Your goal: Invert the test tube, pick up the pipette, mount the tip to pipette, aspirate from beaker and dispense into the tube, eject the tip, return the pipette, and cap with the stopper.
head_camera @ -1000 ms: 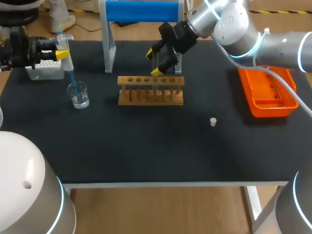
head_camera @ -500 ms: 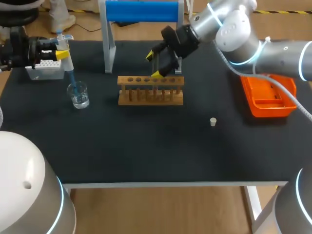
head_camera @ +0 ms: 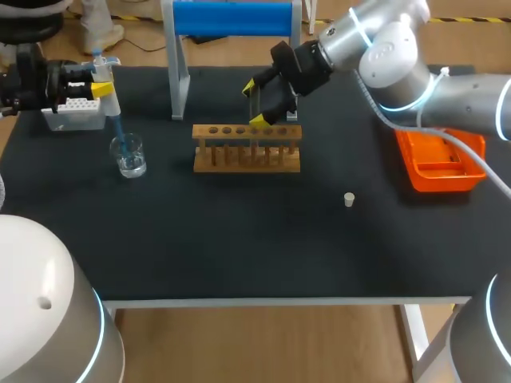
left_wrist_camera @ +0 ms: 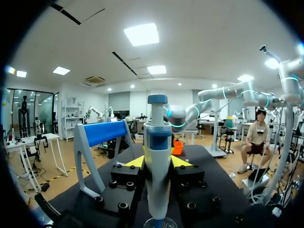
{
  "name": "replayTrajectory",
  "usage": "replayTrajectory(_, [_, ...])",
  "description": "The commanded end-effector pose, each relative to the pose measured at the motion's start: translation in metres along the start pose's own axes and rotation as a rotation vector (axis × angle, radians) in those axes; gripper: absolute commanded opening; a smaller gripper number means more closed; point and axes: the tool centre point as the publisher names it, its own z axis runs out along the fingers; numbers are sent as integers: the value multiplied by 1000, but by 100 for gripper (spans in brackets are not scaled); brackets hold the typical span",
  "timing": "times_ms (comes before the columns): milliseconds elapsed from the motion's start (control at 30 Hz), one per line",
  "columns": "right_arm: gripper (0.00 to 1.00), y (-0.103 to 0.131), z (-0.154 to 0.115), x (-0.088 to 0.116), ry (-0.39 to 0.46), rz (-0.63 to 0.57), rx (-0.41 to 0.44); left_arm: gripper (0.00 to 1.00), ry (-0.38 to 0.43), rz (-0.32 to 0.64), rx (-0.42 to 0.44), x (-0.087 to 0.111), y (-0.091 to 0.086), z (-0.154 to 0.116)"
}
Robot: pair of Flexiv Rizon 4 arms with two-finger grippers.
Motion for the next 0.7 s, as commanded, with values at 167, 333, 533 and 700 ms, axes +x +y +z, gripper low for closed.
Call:
replayTrajectory(167, [100, 5, -2, 7, -6, -2, -1, 0, 5, 1, 3, -1, 1, -1])
replayTrajectory(333, [100, 5, 0, 7, -6, -3, 1, 0, 5, 1, 3, -1, 1, -1])
replayTrajectory(533, [100, 5, 1, 7, -4, -3, 0, 0, 5, 1, 3, -1, 1, -1])
replayTrajectory(700, [100, 5, 1, 9, -5, -2, 0, 0, 5, 1, 3, -1, 1, -1])
